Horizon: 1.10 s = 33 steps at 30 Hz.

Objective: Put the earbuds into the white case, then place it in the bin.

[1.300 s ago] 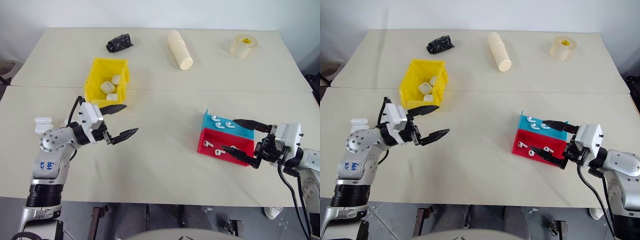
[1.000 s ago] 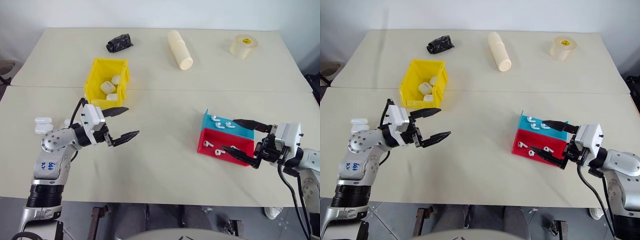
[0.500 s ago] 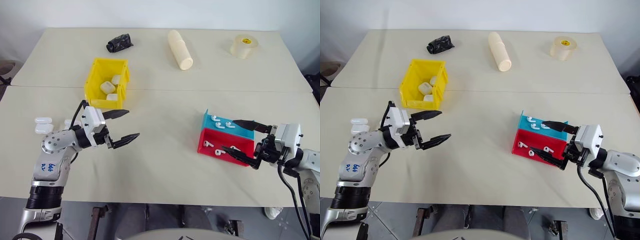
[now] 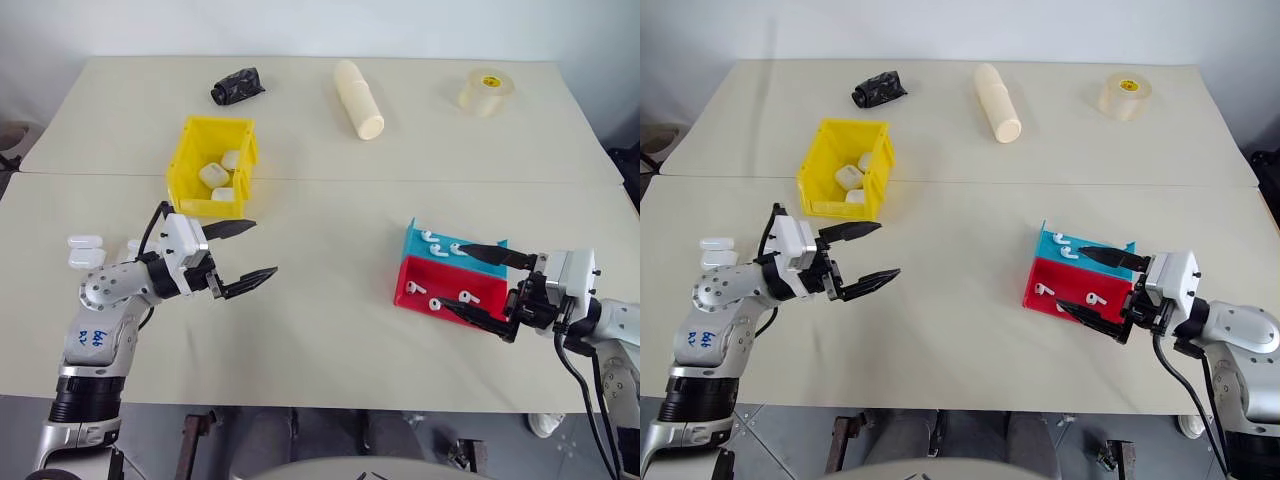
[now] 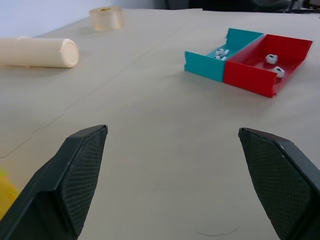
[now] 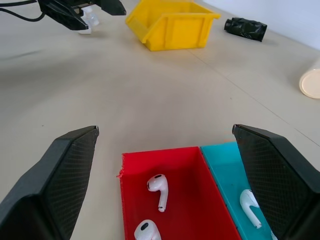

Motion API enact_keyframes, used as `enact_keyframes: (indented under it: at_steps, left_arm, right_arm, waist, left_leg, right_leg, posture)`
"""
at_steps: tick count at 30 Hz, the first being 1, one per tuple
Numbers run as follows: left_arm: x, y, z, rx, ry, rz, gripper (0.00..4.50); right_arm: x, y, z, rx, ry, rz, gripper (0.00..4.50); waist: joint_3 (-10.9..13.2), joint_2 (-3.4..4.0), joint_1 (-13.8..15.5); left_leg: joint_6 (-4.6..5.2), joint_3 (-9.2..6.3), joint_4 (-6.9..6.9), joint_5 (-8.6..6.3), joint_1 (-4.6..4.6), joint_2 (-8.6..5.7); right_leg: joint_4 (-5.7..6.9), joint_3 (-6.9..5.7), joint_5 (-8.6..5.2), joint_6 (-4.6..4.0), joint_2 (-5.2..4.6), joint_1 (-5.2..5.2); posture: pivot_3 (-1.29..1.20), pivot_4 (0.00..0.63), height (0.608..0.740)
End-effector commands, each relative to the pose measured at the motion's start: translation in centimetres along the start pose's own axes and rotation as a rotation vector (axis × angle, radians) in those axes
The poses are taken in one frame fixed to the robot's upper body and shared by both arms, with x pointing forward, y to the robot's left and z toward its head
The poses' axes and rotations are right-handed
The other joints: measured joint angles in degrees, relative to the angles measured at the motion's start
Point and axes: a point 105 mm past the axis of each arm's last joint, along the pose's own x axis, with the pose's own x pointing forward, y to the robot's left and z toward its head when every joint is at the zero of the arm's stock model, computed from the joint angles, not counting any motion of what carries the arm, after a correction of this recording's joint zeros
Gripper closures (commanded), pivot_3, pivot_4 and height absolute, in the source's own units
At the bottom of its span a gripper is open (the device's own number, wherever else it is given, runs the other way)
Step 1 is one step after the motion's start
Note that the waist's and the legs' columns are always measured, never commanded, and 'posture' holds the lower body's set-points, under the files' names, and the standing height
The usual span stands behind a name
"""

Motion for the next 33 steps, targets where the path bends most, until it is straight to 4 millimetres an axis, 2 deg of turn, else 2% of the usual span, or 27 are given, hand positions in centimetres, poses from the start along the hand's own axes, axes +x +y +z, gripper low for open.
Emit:
enact_keyframes:
  at_steps: [1,4,7,10,15,19,23,30,33]
  left_arm:
    - [-1.8,1.0,1.1,0.006,-0.040,0.153,0.02]
    - [-3.8,1.6,0.5,-0.022,-0.023,0.321,0.02]
    - [-7.1,1.8,-0.5,-0.068,0.008,0.570,0.02]
    - [-10.6,1.2,-1.6,-0.127,0.044,0.774,0.02]
    - [-14.3,-0.4,-3.2,-0.236,0.138,0.965,0.02]
    - [-14.9,-1.4,-4.2,-0.329,0.215,0.993,0.02]
    - [-15.1,-0.7,-4.4,-0.372,0.261,1.016,0.02]
    - [-14.7,1.4,-3.7,-0.423,0.504,0.899,0.02]
    - [-14.0,3.1,-3.4,-0.434,0.594,0.874,0.02]
  right_arm:
    - [1.1,0.6,1.2,-0.031,-0.055,0.056,0.00]
    - [2.1,1.0,1.5,-0.049,-0.080,0.105,0.00]
    - [3.7,1.7,2.3,-0.070,-0.134,0.173,0.00]
    - [5.2,2.5,3.2,-0.086,-0.201,0.216,0.00]
    - [6.2,3.9,3.5,-0.117,-0.251,0.296,0.00]
    - [6.2,4.0,3.4,-0.123,-0.266,0.316,0.00]
    - [5.9,3.7,3.1,-0.117,-0.255,0.310,0.00]
    - [4.8,3.1,2.6,-0.070,-0.206,0.279,0.00]
    - [4.8,3.2,2.5,-0.063,-0.202,0.279,0.00]
  waist:
    - [0.0,0.00,-0.2]
    - [0.0,0.00,-0.4]
    - [0.0,-0.01,-0.9]
    - [0.0,-0.01,-0.9]
    - [0.0,-0.04,0.1]
    - [0.0,-0.04,0.7]
    - [0.0,-0.03,0.5]
    - [0.0,-0.03,0.5]
    - [0.0,-0.02,0.5]
  left_leg:
    - [0.00,0.00,-0.01,0.00,0.00,0.01]
    - [0.00,0.00,-0.01,0.00,0.00,0.01]
    - [0.00,-0.01,-0.02,0.00,-0.01,0.02]
    - [-0.04,0.00,-0.03,-0.02,0.00,0.08]
    - [-0.04,-0.02,0.03,-0.03,-0.01,0.03]
    - [-0.03,-0.03,0.04,-0.04,0.00,0.01]
    - [-0.03,-0.03,0.02,-0.04,0.02,0.03]
    - [-0.03,-0.03,-0.02,-0.04,0.02,0.04]
    - [-0.03,-0.03,-0.03,-0.04,0.02,0.03]
  right_leg:
    - [0.00,0.01,0.00,0.00,0.01,-0.01]
    - [-0.03,0.01,0.00,0.00,-0.01,0.00]
    - [-0.06,0.03,0.00,0.00,-0.02,-0.01]
    - [-0.10,0.02,0.00,0.00,0.03,-0.01]
    - [-0.15,0.02,0.00,0.00,-0.02,0.06]
    - [-0.14,0.02,0.00,0.00,-0.03,0.08]
    - [-0.13,0.03,0.00,0.00,0.00,0.06]
    - [-0.10,0.06,-0.01,-0.03,0.01,0.03]
    - [-0.10,0.07,0.00,-0.04,0.01,0.01]
  posture:
    - [0.00,0.150,0.740]
    - [0.00,0.150,0.740]
    - [0.00,0.150,0.740]
    - [0.00,0.150,0.740]
    - [0.00,0.150,0.740]
    - [0.00,0.150,0.740]
    - [0.00,0.150,0.740]
    - [0.00,0.150,0.740]
    - [0.00,0.150,0.740]
